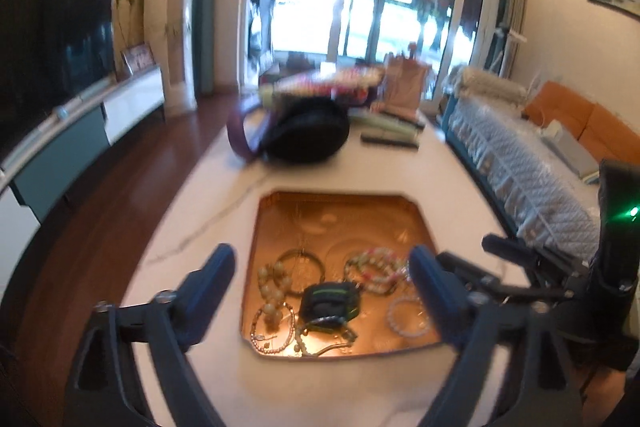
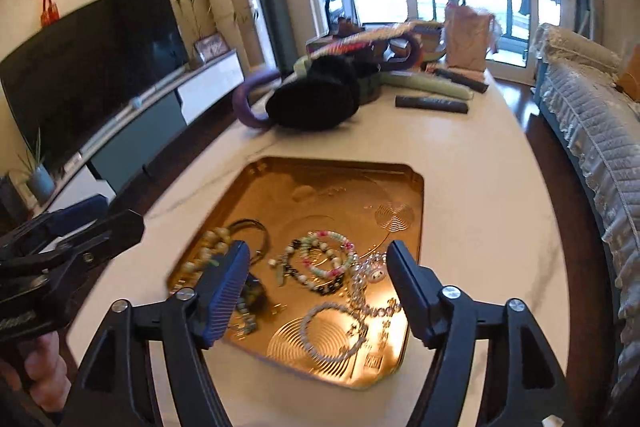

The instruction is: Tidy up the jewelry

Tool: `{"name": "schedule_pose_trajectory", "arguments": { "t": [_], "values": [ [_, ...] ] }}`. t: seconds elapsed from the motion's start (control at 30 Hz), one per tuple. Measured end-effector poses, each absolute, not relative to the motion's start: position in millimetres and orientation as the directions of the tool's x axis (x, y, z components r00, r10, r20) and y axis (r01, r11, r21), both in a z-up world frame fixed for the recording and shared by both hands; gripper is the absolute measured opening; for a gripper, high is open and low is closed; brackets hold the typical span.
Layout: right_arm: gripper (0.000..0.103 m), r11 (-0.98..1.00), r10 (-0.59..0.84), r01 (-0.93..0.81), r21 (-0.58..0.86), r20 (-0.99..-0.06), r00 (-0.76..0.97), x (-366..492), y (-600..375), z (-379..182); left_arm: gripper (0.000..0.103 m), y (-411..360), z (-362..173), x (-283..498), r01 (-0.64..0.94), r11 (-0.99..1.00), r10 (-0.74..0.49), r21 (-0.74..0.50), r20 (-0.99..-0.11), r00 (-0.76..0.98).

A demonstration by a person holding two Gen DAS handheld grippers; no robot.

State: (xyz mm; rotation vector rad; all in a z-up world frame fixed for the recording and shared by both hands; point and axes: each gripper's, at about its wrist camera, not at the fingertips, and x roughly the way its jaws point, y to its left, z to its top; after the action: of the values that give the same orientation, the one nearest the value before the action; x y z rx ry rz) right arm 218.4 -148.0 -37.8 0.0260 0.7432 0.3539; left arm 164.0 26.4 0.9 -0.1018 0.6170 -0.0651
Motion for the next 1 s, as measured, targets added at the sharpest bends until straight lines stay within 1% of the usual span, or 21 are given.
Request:
{"name": "schedule_pose_trajectory", "arguments": {
  "t": [0.1, 0.17, 0.27, 0.37, 0.43, 0.53, 0.6, 0.73, 0.83, 1.0],
  "values": [
    [0.070, 0.945, 0.312, -0.299, 0.130, -0.624, 0.716, 193, -148, -15, 0.102, 21, 23, 135, 0.007, 0.995, -0.061, -0.102, -0.530, 0.846],
    [0.072, 0.953, 0.289, -0.284, 0.110, -0.621, 0.729, 175, -148, -6, 0.103, 15, 31, 115, -0.023, 0.995, -0.030, -0.093, -0.529, 0.848],
    [0.072, 0.960, 0.267, -0.259, 0.108, -0.636, 0.724, 149, -149, -3, 0.103, 6, 32, 94, -0.077, 0.993, 0.015, -0.087, -0.562, 0.827],
    [0.076, 0.957, 0.279, -0.260, 0.129, -0.652, 0.705, 122, -148, -1, 0.103, -9, 24, 76, -0.053, 0.996, 0.002, -0.067, -0.604, 0.797],
    [0.079, 0.960, 0.260, -0.265, 0.092, -0.649, 0.715, 109, -146, -1, 0.103, -12, 20, 64, -0.085, 0.994, 0.027, -0.062, -0.628, 0.777],
    [0.081, 0.969, 0.223, -0.236, 0.070, -0.655, 0.722, 92, -148, -4, 0.103, -18, 18, 48, -0.109, 0.993, 0.056, -0.045, -0.632, 0.773],
    [0.081, 0.972, 0.224, -0.218, 0.092, -0.655, 0.722, 83, -153, -6, 0.103, -22, 17, 40, -0.096, 0.995, 0.054, -0.031, -0.636, 0.770],
    [0.081, 0.971, 0.237, -0.190, 0.144, -0.670, 0.704, 68, -160, -19, 0.103, -34, 11, 30, -0.063, 0.997, 0.071, 0.037, -0.668, 0.741],
    [0.081, 0.969, 0.245, -0.178, 0.169, -0.692, 0.679, 65, -164, -31, 0.103, -36, 3, 29, -0.058, 0.997, 0.073, 0.045, -0.691, 0.719],
    [0.081, 0.975, 0.219, -0.170, 0.141, -0.718, 0.661, 67, -158, -43, 0.103, -35, -10, 36, -0.064, 0.996, 0.085, 0.056, -0.718, 0.691]
  ]
}}
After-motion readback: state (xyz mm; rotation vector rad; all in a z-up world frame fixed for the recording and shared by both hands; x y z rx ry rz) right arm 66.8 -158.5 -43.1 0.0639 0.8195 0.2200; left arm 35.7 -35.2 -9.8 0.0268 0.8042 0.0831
